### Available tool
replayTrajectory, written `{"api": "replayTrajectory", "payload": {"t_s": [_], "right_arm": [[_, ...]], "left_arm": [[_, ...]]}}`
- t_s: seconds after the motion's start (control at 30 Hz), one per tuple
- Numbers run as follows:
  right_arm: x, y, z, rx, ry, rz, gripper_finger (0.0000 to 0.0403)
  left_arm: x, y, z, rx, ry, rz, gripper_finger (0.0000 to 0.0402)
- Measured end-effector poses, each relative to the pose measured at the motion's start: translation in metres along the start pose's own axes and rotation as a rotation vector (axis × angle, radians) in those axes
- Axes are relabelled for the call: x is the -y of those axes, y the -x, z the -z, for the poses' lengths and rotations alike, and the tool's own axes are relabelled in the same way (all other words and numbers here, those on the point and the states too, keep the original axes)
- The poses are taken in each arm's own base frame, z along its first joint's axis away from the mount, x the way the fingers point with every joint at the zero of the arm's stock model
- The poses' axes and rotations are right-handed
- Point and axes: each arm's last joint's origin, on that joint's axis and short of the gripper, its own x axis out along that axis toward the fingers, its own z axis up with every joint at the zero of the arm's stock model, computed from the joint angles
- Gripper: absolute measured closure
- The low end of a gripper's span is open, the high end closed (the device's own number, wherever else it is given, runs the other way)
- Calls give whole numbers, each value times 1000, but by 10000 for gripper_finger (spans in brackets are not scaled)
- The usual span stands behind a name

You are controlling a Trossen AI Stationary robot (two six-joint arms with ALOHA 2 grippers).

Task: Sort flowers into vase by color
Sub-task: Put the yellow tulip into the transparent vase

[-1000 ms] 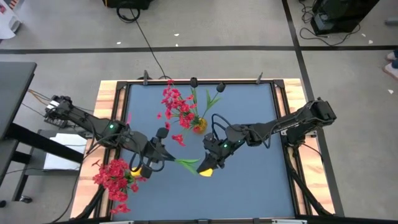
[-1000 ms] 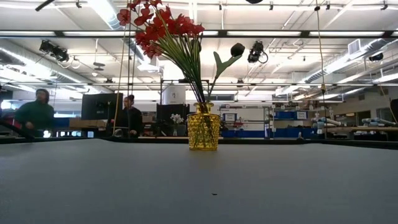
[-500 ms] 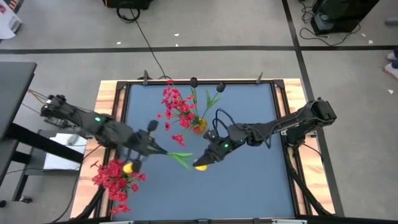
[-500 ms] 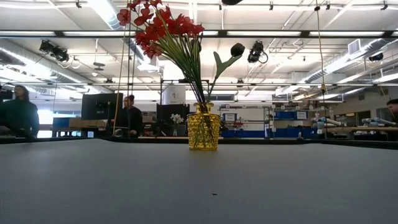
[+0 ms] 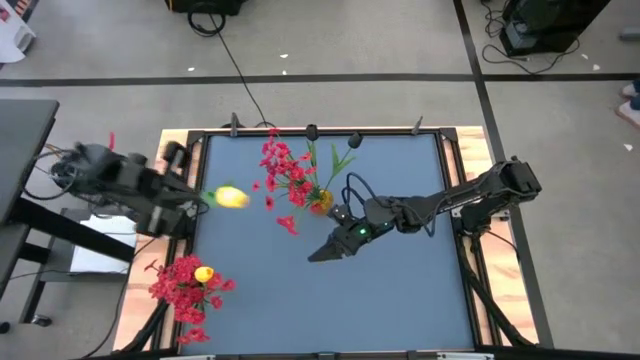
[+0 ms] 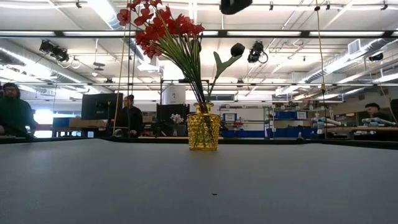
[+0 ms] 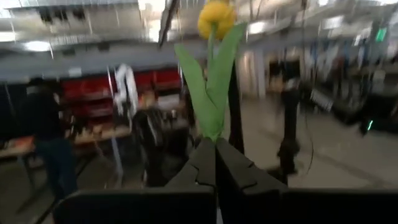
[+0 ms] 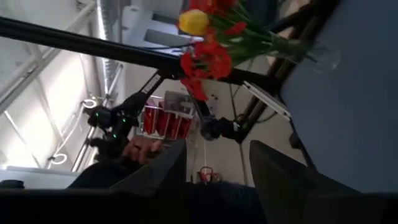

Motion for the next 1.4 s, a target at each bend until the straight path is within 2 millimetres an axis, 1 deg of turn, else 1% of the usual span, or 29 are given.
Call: {"api": "replayTrajectory", "payload": {"t_s": [0.1, 0.2, 0.33, 0.47, 0.6, 0.7, 0.77, 0.83, 0.93, 1.0, 1.1, 1.2, 1.3, 1.4], "right_arm": [[3, 0, 1, -8, -20, 34, 220], [7, 1, 0, 19, -30, 72, 220], [9, 1, -3, 50, -66, 92, 220], [9, 1, -2, 66, -86, 93, 220], [9, 1, -3, 80, -135, 92, 220], [6, 1, -5, 121, -157, 65, 220], [0, 1, -9, 162, -126, 2, 220], [-10, 2, -11, 204, -30, -94, 220], [-29, 7, -15, 275, 181, -247, 220], [-38, 13, -18, 358, 324, -289, 220], [-45, 19, -22, 489, 514, -247, 220], [-47, 20, -29, 581, 675, -161, 220], [-58, 17, -39, 658, 820, -107, 220], [-71, 17, -51, 681, 955, -40, 220]], "left_arm": [[0, 16, 6, 111, 51, 22, 401], [4, 19, 30, 205, 93, 36, 401], [8, 23, 62, 377, 167, 28, 401], [12, 29, 92, 563, 241, 46, 401], [15, 38, 118, 699, 304, 58, 401], [17, 38, 137, 699, 335, 45, 401], [17, 37, 144, 670, 356, 5, 401], [17, 35, 147, 640, 371, -23, 401], [16, 34, 149, 617, 403, -66, 401], [14, 33, 149, 599, 457, -121, 401], [12, 28, 140, 559, 475, -149, 401], [11, 19, 126, 474, 457, -152, 401], [10, 8, 109, 370, 405, -163, 401], [9, -4, 90, 313, 345, -177, 401]]}}
